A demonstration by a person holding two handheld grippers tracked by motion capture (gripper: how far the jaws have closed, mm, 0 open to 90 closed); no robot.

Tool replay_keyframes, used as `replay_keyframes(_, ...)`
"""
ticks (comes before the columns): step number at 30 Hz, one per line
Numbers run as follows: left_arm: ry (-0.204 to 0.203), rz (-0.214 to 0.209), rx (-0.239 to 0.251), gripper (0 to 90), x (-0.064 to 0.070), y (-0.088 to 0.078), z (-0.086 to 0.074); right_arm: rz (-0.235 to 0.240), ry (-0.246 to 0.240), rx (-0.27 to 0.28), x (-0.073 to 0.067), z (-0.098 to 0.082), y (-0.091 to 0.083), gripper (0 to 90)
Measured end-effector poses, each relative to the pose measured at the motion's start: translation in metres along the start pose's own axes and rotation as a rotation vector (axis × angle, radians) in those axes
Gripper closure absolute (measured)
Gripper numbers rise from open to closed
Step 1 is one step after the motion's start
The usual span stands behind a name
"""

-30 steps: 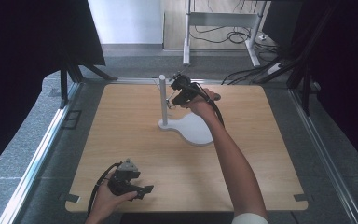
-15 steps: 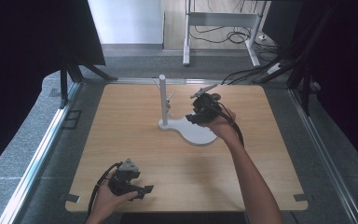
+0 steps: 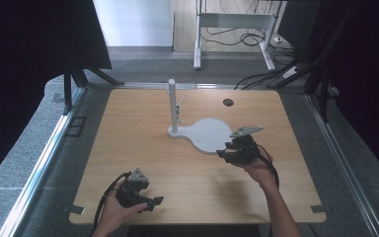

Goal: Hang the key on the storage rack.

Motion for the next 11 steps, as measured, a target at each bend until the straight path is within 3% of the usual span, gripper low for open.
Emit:
replay_keyframes(4, 0.001, 0.001, -0.003, 20.3, -0.0001, 0.0004, -0.0003, 0.006, -0.003, -0.015, -0.0031, -0.0101, 0.0036, 51.4)
replay_keyframes(11, 0.0, -0.002, 0.005, 20.3, -0.0005, -0.0016, 0.0008, -0.002, -0.012, 0.006, -0.0058, -0.002, 0.0012, 49.2)
Point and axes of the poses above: each handheld gripper's, and its own axes: y roughly forward along the jaws, z roughly out of its top, x roughly to its right, the point moved 9 cm from there along y, roughly forward along the jaws, and after that the axes turned 13 degrees about -y, right-handed, at the moved point
